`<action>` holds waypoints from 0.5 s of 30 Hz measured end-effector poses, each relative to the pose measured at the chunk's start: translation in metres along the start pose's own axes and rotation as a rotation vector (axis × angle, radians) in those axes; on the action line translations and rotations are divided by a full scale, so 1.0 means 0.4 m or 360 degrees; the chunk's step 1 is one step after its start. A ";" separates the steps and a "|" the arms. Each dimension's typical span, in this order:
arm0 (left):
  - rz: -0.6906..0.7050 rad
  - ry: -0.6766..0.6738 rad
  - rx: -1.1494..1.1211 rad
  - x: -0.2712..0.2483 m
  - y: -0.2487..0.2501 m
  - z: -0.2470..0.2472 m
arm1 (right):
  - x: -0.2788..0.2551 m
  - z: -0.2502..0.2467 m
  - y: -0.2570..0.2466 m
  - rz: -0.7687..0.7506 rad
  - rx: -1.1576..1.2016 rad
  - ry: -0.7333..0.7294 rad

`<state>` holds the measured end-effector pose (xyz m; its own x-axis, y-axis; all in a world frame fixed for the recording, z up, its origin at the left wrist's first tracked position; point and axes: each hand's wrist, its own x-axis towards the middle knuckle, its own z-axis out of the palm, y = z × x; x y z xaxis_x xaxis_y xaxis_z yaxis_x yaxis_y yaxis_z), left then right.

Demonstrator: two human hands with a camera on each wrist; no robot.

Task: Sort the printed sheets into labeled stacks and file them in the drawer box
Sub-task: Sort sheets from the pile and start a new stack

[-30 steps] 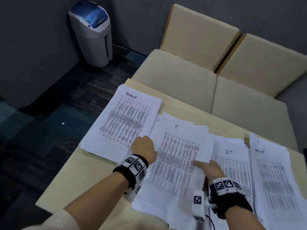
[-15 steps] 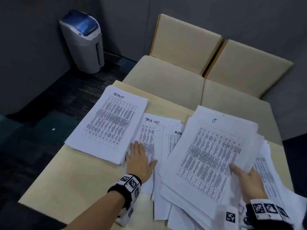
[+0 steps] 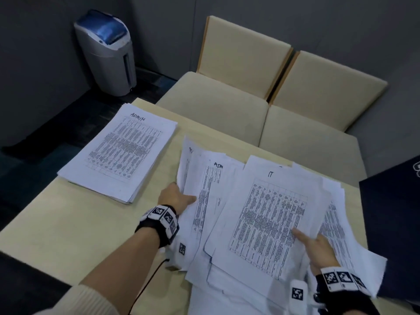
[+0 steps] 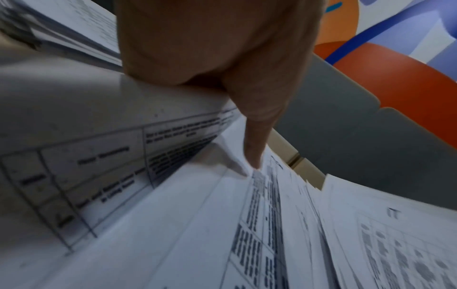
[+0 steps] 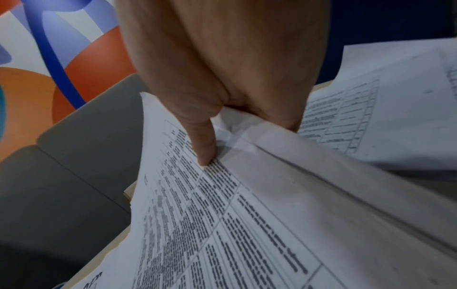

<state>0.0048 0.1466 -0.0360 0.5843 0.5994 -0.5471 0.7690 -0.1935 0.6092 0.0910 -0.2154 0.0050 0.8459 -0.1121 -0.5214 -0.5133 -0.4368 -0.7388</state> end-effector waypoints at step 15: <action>0.0196 -0.0103 0.0158 -0.148 0.081 0.189 | 0.018 -0.142 0.025 -0.0155 0.0328 0.0007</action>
<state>0.0146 0.0461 -0.0271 0.6888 0.5159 -0.5093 0.7104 -0.3405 0.6160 0.1003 -0.2714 0.0181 0.8934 -0.0822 -0.4417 -0.4473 -0.2541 -0.8575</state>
